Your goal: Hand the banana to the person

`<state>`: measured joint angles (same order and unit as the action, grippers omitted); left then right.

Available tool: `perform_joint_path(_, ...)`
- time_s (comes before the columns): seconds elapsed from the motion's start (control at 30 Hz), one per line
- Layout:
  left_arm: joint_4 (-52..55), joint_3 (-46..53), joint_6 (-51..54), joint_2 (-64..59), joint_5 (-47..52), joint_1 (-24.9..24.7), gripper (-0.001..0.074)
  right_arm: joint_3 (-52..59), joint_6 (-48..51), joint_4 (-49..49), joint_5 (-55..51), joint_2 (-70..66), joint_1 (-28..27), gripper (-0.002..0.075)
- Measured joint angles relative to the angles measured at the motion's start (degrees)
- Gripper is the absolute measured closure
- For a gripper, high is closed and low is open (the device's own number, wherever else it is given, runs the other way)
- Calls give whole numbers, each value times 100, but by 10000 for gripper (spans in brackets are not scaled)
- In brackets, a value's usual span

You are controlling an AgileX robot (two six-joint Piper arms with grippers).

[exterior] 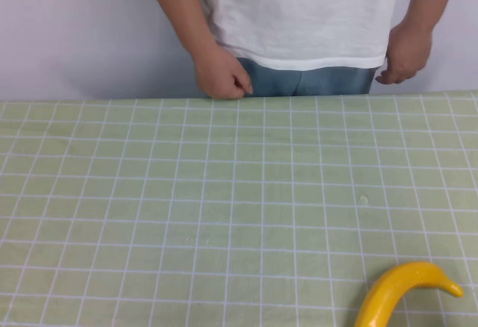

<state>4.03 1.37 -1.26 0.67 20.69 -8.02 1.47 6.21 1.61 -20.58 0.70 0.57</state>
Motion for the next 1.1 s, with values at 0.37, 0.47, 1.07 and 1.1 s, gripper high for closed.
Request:
perform_joint_path(0.37, 0, 0, 0, 0, 0, 0, 739, 0, 0, 0, 3, 0, 0, 733)
perform_joint_path(0.47, 0, 0, 0, 0, 0, 0, 739, 0, 0, 0, 26, 0, 0, 734)
perform_joint_path(1.07, -10, 0, 0, 0, 0, 0, 739, 26, 0, 0, 2239, 0, 0, 734)
perform_joint_path(1.1, -10, 0, 0, 0, 0, 0, 739, 26, 0, 0, 2463, 0, 0, 733)
